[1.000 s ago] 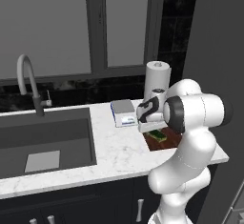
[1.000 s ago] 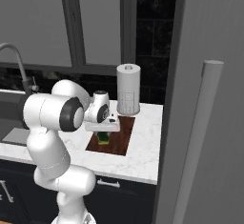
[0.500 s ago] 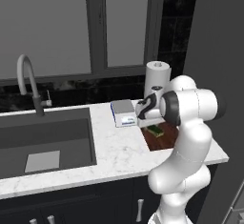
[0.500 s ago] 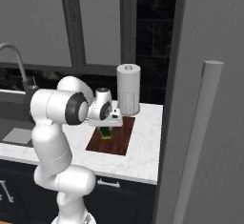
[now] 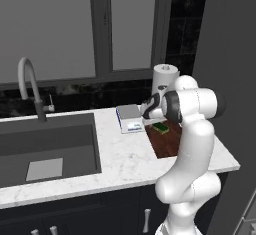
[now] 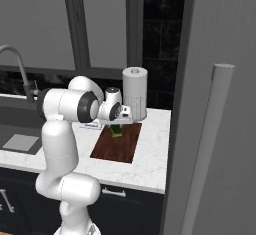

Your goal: Pick up the sponge from the counter and clean the cutting board by briefly scrubbing or pressing down on the cutting board. Once finished, release the sponge.

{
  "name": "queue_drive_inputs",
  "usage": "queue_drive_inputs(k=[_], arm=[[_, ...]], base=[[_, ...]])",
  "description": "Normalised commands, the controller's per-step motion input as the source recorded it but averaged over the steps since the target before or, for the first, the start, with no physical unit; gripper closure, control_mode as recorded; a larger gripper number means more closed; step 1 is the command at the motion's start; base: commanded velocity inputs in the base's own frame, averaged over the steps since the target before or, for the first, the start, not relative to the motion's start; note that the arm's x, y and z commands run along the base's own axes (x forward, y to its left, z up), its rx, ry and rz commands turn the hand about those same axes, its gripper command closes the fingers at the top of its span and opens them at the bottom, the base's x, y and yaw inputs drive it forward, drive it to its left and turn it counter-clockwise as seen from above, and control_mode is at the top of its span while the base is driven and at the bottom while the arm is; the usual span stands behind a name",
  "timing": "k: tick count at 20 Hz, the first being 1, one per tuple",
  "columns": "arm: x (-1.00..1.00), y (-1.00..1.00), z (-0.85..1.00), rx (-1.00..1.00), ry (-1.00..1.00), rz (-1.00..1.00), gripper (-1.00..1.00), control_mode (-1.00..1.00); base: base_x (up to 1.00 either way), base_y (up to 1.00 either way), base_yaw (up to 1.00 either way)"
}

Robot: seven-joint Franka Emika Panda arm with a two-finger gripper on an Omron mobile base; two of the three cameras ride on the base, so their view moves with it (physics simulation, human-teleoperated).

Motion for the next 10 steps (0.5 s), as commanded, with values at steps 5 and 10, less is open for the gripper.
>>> queue_drive_inputs(k=[5, 10], arm=[[0.07, -0.43, -0.07, 0.00, -0.01, 0.00, 1.00, -1.00], [-0.12, -0.43, -0.24, 0.00, 0.00, 0.00, 1.00, -1.00]], base=[[0.00, 0.00, 0.00], [0.00, 0.00, 0.00]])
